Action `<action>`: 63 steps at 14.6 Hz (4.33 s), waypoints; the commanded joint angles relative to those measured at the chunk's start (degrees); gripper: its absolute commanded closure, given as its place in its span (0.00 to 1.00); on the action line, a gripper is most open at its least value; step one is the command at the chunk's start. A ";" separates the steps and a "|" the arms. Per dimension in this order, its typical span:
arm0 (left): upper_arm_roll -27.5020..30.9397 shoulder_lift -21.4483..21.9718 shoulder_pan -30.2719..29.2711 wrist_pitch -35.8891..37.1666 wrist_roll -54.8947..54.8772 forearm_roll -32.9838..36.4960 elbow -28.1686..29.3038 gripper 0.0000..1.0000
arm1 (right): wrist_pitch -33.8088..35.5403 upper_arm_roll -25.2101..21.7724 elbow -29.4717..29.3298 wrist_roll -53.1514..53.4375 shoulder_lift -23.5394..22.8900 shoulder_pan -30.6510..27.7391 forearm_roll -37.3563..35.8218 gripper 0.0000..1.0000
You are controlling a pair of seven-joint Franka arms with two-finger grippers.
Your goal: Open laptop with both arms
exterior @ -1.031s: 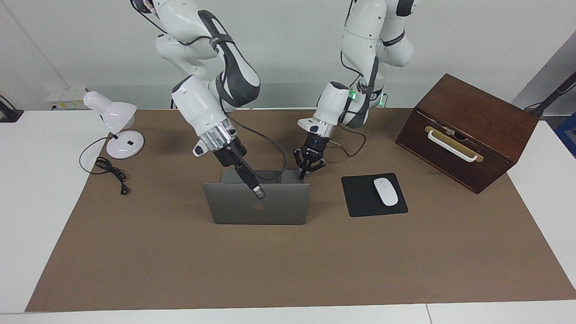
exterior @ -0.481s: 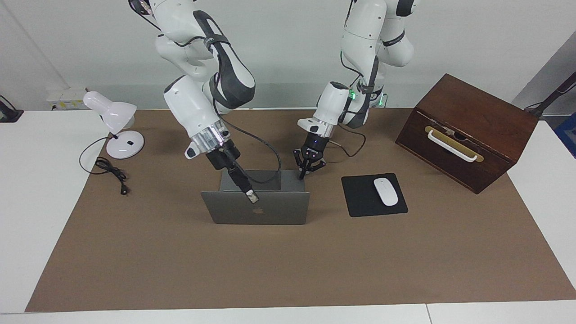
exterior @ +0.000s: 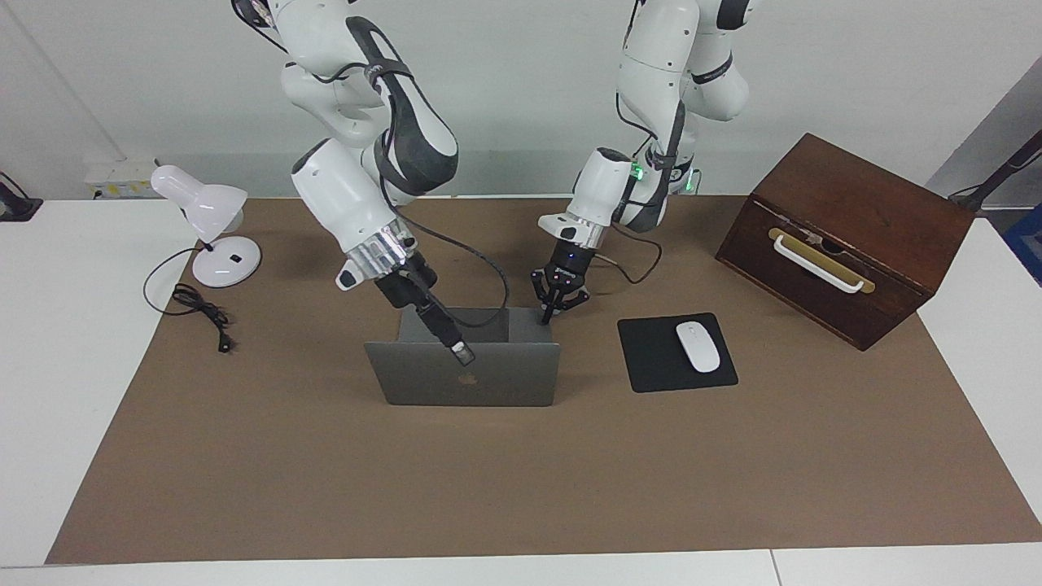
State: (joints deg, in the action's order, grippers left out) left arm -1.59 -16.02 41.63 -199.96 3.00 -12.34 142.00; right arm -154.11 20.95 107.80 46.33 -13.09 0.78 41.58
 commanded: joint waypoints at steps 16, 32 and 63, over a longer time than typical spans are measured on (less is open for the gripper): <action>-0.17 1.59 -1.28 3.15 2.44 -1.02 -3.39 1.00 | 43.53 -5.74 0.66 -26.97 13.97 -2.54 -36.83 0.00; 0.36 23.22 -15.16 64.03 1.74 3.80 -20.69 1.00 | 52.33 -10.84 1.98 -40.62 20.21 -2.62 -38.95 0.00; -0.69 23.94 -43.30 107.14 -10.39 11.20 -43.98 0.00 | 50.66 -12.16 -1.19 -40.71 17.66 -3.50 -39.03 0.00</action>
State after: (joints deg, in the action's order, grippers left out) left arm -1.30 11.85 -2.42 -96.45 -10.10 -1.32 103.80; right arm -102.85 8.31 107.71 7.17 5.37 -1.52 3.39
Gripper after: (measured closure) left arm 0.000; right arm 0.000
